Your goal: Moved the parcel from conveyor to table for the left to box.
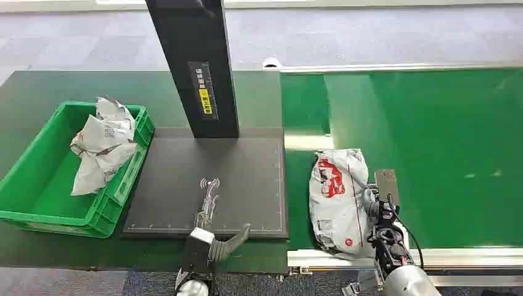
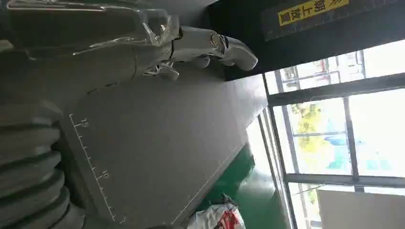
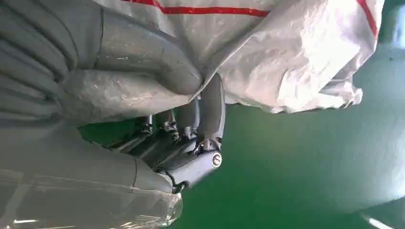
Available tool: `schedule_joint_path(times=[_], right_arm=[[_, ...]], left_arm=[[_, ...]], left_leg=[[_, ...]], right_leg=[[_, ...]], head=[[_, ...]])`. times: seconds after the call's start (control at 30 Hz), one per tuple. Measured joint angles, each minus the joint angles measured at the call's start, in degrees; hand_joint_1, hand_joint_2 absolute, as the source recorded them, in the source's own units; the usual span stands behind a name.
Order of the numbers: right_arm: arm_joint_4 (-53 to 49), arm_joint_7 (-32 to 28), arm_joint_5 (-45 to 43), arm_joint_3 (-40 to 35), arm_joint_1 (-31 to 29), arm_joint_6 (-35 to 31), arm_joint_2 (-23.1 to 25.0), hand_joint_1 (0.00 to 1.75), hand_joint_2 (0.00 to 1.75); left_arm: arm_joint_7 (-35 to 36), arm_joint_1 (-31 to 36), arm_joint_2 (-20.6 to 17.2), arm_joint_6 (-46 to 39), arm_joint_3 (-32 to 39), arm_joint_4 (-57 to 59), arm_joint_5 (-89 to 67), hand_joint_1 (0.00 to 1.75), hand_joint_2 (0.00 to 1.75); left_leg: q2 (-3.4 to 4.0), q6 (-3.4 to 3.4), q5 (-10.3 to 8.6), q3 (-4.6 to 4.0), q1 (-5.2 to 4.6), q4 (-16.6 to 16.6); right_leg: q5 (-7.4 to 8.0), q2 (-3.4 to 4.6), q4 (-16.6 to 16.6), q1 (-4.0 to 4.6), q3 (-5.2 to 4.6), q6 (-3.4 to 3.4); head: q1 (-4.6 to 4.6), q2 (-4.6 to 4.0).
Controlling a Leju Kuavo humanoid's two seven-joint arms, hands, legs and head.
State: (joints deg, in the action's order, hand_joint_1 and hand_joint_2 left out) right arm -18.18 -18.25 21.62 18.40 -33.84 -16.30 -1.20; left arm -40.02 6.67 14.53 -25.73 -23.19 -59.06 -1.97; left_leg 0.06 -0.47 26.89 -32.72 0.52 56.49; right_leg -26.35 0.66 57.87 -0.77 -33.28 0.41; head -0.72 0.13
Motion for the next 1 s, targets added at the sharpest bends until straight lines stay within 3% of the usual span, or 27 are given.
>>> schedule_joint_path(times=[0.1,0.27,0.57,0.9,1.0], right_arm=[[0.0,-0.9,0.0,0.2,0.0,-0.4,0.2,1.75,1.75],[-2.1,-10.3,0.2,1.0,-0.5,-3.0,1.0,1.75,1.75],[-14.1,-17.8,1.4,1.1,0.1,-2.4,4.9,1.75,1.75],[-42.2,-14.5,2.5,-6.8,10.1,-1.2,10.0,1.75,1.75],[-46.7,-11.2,1.0,-10.5,10.1,3.2,10.0,1.75,1.75]], left_arm=[[0.0,0.0,0.0,-0.2,0.0,0.0,0.0,0.0,1.75],[0.0,0.0,0.0,-1.9,0.2,0.1,0.0,0.0,1.75],[0.0,-0.4,0.1,-4.1,0.9,-0.5,-0.3,0.0,1.75],[0.0,-2.4,0.8,-9.6,3.7,-4.8,-0.2,0.0,1.75],[0.0,-2.9,0.9,-7.5,4.6,-5.8,0.7,0.0,1.75]], left_leg=[[-0.02,0.01,0.01,-0.04,-0.01,0.0],[-0.01,0.01,0.0,-0.05,0.0,0.0],[-0.03,0.0,-0.01,-0.06,0.01,0.0],[-0.06,0.0,0.0,-0.18,0.0,0.0],[0.04,0.0,0.0,-0.18,0.0,0.0]], right_leg=[[-0.01,0.0,0.0,-0.01,-0.01,0.01],[0.0,-0.02,0.0,0.0,-0.01,0.0],[-0.01,-0.03,0.0,0.01,-0.02,0.01],[-0.03,-0.04,0.0,0.01,-0.12,0.0],[-0.02,-0.02,0.0,0.01,-0.11,0.0]], head=[[0.0,-0.02],[0.0,0.0],[0.0,-0.02],[0.02,0.0],[0.02,-0.02]])
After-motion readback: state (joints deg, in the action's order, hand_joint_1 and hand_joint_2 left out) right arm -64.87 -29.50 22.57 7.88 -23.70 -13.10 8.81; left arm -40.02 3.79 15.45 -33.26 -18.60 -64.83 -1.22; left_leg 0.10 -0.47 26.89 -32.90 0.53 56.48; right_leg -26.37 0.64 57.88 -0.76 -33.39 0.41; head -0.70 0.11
